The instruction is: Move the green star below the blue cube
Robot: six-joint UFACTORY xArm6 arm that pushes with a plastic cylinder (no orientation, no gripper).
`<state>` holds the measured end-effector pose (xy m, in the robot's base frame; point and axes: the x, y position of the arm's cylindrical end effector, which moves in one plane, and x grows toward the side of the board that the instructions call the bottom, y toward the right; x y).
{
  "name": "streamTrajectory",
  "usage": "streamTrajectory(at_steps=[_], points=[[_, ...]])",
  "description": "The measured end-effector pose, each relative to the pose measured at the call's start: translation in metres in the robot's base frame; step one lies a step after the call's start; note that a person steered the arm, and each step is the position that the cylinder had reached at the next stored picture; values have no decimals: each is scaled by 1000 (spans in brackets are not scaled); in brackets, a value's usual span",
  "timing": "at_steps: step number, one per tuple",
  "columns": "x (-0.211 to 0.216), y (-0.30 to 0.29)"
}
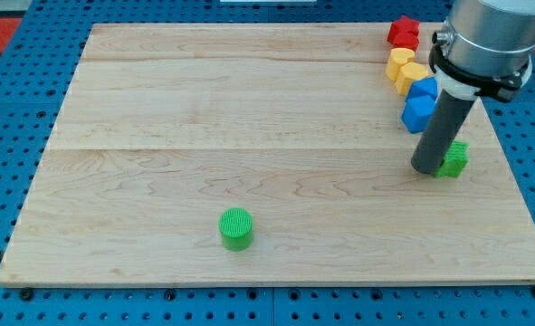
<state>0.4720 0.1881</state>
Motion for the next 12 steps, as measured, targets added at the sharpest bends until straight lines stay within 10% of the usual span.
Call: streamTrajectory(at_steps=[3, 6, 8, 12], points=[[63, 55], [-18, 72], [47, 81], [5, 52]])
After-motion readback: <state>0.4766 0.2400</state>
